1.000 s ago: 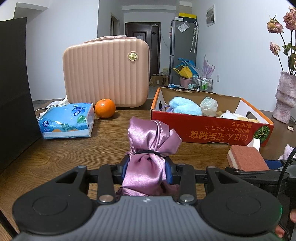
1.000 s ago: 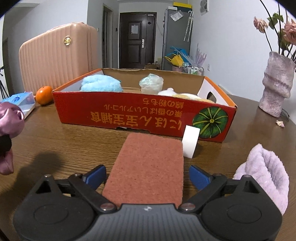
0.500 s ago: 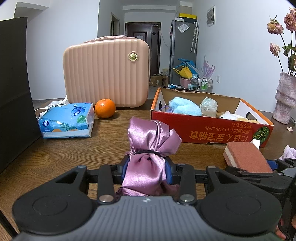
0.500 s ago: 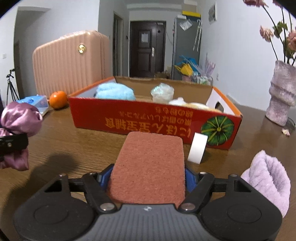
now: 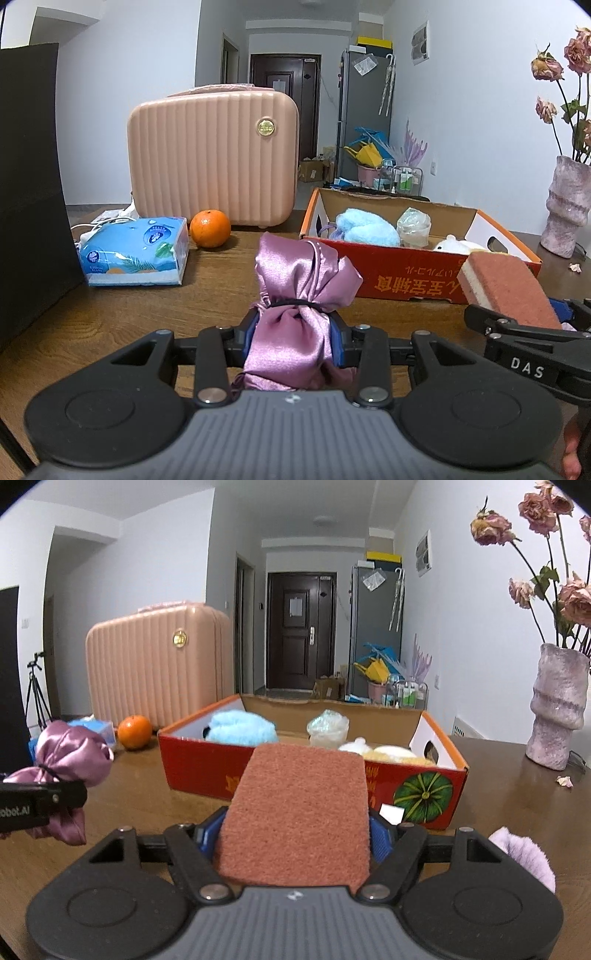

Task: Organize soft objects
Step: 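Carry the scrunchie and sponge block over the cardboard box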

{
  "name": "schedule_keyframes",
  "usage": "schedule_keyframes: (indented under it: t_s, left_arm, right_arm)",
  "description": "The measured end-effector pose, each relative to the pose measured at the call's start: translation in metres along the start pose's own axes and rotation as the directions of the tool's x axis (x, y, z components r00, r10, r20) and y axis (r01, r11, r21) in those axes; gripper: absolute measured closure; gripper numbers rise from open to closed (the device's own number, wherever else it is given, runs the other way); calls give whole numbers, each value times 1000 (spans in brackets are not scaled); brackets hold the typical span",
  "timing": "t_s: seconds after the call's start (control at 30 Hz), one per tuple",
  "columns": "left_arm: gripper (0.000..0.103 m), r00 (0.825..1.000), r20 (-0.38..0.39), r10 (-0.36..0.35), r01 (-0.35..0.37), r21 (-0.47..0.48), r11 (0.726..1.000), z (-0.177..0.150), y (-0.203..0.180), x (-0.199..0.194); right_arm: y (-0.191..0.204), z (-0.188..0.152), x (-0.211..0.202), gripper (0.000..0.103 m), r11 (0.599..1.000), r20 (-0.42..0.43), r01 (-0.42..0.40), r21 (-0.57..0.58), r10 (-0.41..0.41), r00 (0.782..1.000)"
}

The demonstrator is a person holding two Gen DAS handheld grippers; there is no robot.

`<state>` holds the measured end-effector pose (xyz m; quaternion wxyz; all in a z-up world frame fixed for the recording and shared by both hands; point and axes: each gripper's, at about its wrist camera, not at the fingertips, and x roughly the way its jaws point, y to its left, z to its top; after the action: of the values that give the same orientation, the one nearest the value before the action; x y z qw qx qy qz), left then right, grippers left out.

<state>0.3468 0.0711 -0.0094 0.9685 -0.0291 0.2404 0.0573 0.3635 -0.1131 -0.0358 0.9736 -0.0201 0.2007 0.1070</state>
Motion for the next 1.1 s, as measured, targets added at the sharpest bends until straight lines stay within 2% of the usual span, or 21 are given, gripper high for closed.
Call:
schedule_keyframes:
  t_s: [0.57,1.1]
  left_arm:
    - [65,999,21,-32,32,-16,999,17,-16,8]
    - [65,997,29,-70,71,-36,997,36,-40,26]
  right_arm:
    - [-27,30,-1,29,998,109,35,49,-40,993]
    - [-56,60,20,29,994,119,47,99,-59,991]
